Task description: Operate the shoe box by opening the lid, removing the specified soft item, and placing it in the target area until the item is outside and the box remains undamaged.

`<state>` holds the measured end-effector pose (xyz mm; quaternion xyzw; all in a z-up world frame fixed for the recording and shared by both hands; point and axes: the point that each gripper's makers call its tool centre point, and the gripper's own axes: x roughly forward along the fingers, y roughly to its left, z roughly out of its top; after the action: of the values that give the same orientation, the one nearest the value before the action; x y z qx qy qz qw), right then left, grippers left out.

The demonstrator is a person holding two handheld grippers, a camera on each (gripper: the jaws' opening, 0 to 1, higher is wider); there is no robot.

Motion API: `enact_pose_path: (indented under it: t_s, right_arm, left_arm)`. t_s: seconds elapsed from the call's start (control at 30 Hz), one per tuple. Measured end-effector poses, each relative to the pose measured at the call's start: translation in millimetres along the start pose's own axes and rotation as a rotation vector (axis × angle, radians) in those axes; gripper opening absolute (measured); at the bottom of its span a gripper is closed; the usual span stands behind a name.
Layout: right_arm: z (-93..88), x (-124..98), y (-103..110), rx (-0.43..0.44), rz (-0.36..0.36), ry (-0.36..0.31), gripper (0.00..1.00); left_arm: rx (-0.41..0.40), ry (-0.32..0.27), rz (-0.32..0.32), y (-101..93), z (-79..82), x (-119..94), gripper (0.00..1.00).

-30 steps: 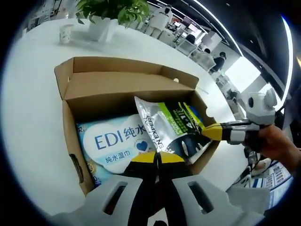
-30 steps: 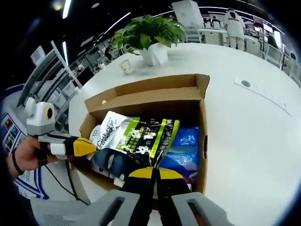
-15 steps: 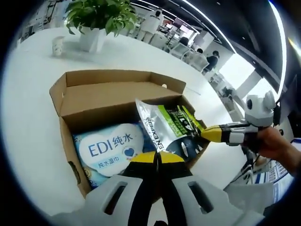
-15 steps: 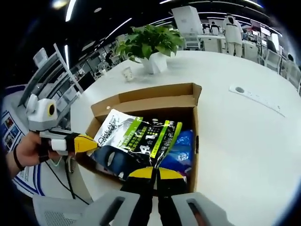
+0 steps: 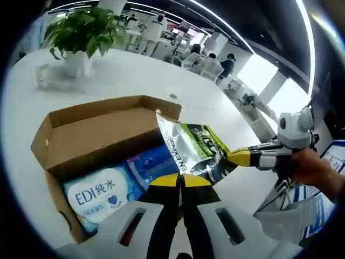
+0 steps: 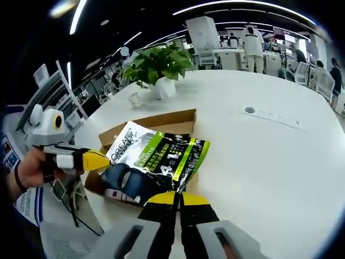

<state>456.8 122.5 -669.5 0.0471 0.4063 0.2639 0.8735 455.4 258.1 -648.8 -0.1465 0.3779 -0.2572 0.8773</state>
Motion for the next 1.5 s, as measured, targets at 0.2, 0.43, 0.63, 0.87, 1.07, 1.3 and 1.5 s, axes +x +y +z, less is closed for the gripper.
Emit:
enact_pose_path:
  t_s: [0.2, 0.43, 0.63, 0.87, 1.07, 1.3, 1.5]
  right_arm:
    - [-2.3, -23, -32, 0.032, -0.045, -0.021, 0.0]
    - [-10.8, -41, -65, 0.061, -0.085, -0.028, 0.0]
    - [-19.0, -51, -90, 0.092, -0.113, -0.027, 0.0]
    - [-24.2, -53, -113, 0.122, -0.129, -0.026, 0.0]
    - [-25.1, -48, -127, 0.137, -0.133, -0.02, 0.0]
    - [-27.3, -41, -136, 0.148, -0.122, -0.014, 0.0]
    - [-35.8, -33, -140, 0.155, -0.121, 0.007, 0.0]
  left_arm:
    - [0.045, 0.025, -0.038, -29.8, 4.6, 24, 0.0]
    - [0.097, 0.064, -0.075, -62.7, 2.9, 52, 0.0]
    - [0.126, 0.093, -0.097, -80.2, 0.7, 74, 0.0]
    - [0.147, 0.126, -0.107, -92.2, -1.2, 95, 0.0]
    - [0.167, 0.153, -0.106, -93.7, -2.7, 111, 0.0]
    - [0.183, 0.187, -0.099, -89.4, -7.9, 126, 0.0]
    - [0.209, 0.223, -0.089, -86.6, -12.9, 141, 0.0]
